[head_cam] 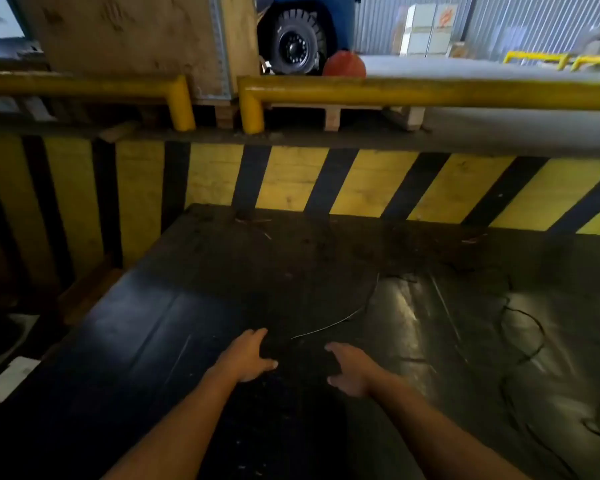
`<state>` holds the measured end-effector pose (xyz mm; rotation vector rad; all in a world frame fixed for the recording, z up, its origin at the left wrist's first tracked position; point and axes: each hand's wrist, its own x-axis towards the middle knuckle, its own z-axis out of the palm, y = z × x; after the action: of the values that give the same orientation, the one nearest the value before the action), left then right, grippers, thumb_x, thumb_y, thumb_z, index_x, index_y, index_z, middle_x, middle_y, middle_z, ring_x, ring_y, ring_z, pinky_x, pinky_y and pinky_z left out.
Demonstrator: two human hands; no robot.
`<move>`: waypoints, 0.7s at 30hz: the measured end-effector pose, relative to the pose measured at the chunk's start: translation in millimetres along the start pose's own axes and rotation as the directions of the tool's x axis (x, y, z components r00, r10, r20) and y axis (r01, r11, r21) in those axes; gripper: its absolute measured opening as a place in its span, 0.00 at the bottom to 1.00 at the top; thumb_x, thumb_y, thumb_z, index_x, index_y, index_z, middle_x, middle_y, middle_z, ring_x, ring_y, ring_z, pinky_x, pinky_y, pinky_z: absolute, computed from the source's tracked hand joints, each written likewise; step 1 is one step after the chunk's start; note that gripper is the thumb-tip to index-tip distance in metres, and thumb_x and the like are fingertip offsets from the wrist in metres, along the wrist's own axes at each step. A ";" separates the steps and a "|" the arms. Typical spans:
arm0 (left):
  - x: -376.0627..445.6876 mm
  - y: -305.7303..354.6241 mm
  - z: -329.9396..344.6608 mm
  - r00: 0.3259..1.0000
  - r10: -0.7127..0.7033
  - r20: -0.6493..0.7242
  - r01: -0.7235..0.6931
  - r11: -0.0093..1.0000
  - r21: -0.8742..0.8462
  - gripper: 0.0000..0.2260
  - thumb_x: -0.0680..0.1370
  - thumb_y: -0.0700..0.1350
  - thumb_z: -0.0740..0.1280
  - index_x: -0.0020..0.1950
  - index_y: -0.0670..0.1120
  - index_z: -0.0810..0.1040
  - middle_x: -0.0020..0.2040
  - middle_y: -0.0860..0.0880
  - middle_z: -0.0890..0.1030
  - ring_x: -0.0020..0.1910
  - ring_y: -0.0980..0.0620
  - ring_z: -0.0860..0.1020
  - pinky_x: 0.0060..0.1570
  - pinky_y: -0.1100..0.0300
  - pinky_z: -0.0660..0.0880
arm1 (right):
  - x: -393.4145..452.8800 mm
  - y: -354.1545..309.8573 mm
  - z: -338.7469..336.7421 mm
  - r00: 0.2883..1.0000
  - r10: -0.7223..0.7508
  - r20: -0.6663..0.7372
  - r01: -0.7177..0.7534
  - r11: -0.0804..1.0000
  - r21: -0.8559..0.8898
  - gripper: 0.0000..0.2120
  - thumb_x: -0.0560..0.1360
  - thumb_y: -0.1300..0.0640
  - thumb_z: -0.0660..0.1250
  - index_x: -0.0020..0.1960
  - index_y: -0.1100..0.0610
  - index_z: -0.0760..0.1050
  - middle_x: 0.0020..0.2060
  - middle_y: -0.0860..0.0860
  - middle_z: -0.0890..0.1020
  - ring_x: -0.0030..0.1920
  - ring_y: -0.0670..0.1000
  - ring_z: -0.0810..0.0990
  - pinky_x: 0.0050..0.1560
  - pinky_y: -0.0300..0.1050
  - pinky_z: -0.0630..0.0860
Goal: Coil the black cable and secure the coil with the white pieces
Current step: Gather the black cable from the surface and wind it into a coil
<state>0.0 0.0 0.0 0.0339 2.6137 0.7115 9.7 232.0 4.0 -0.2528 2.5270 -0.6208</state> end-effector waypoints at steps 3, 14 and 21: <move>19.2 -3.4 13.2 0.994 -0.049 0.102 0.070 0.975 -0.211 0.29 0.74 0.54 0.69 0.71 0.44 0.65 0.65 0.43 0.74 0.61 0.47 0.74 0.58 0.58 0.71 | 28.5 -14.1 10.6 0.999 -0.040 -0.013 0.041 0.992 0.123 0.30 0.72 0.58 0.65 0.71 0.53 0.58 0.68 0.56 0.70 0.67 0.56 0.69 0.67 0.53 0.68; 2.5 4.6 50.9 0.958 0.111 0.266 -0.038 0.963 -0.267 0.04 0.76 0.50 0.67 0.41 0.56 0.79 0.42 0.52 0.82 0.47 0.53 0.80 0.55 0.51 0.75 | 40.1 -28.5 33.4 0.984 -0.004 -0.179 0.083 0.897 0.435 0.21 0.74 0.61 0.66 0.64 0.48 0.67 0.40 0.43 0.77 0.41 0.43 0.79 0.37 0.32 0.72; -31.3 57.7 -29.4 0.955 0.258 0.149 -0.250 0.966 -0.069 0.13 0.79 0.52 0.60 0.38 0.51 0.77 0.33 0.51 0.79 0.34 0.54 0.78 0.42 0.56 0.75 | -29.8 -25.7 -44.7 0.897 0.017 -0.442 0.177 0.903 0.392 0.11 0.73 0.56 0.68 0.55 0.52 0.78 0.43 0.49 0.83 0.42 0.45 0.81 0.46 0.43 0.80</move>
<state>11.3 31.9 63.5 0.4021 2.4634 0.8246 12.7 235.2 63.3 -0.0620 2.7130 -1.3755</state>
